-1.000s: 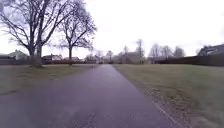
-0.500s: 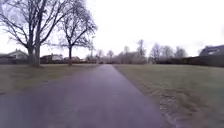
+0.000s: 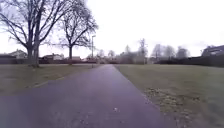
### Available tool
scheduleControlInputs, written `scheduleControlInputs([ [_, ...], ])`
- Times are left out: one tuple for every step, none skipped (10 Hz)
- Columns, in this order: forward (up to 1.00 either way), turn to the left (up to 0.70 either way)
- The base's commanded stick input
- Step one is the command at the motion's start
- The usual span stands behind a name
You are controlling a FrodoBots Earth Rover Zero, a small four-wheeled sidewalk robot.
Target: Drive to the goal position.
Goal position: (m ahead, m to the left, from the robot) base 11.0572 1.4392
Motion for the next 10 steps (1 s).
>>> scheduleControlInputs([
  [1.0, 0.0],
  [1.0, 0.0],
  [1.0, 0.0],
  [1.0, 0.0],
  [1.0, 0.0],
  [1.0, 0.0],
  [1.0, 0.0],
  [1.0, 0.0],
  [1.0, 0.0],
  [1.0, -0.26],
])
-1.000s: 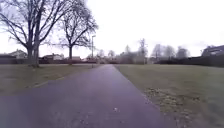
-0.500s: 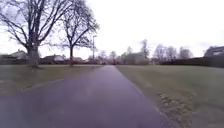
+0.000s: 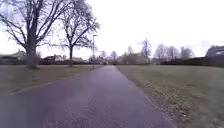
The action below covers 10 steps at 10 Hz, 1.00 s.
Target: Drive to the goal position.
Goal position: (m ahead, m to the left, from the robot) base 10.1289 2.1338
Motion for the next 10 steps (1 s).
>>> scheduleControlInputs([
  [1.0, -0.4],
  [1.0, -0.4],
  [1.0, -0.4],
  [1.0, -0.3],
  [1.0, 0.0],
  [1.0, 0.0],
  [1.0, 0.0],
  [1.0, 0.0],
  [1.0, 0.0],
  [1.0, 0.0],
])
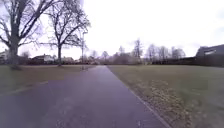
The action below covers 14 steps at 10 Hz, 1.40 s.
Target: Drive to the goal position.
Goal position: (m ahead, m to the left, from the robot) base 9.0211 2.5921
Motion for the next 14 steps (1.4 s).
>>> scheduleControlInputs([
  [1.0, 0.0],
  [1.0, 0.0],
  [1.0, 0.0],
  [1.0, 0.0],
  [1.0, 0.0],
  [1.0, 0.0],
  [1.0, 0.0],
  [1.0, 0.0],
  [1.0, 0.0],
  [1.0, 0.0],
  [1.0, 0.0],
  [1.0, 0.0],
  [1.0, 0.0],
  [1.0, 0.0],
])
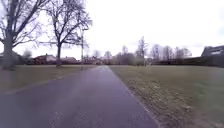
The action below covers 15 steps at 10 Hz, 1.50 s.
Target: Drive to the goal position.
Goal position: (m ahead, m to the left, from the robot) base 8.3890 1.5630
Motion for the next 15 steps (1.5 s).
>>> scheduleControlInputs([
  [1.0, 0.0],
  [1.0, 0.0],
  [1.0, 0.0],
  [1.0, 0.0],
  [1.0, 0.0],
  [1.0, 0.0],
  [1.0, 0.0],
  [1.0, 0.0],
  [1.0, 0.0],
  [1.0, 0.0],
  [1.0, 0.0],
  [1.0, 0.0],
  [1.0, 0.0],
  [1.0, 0.0],
  [1.0, 0.0],
])
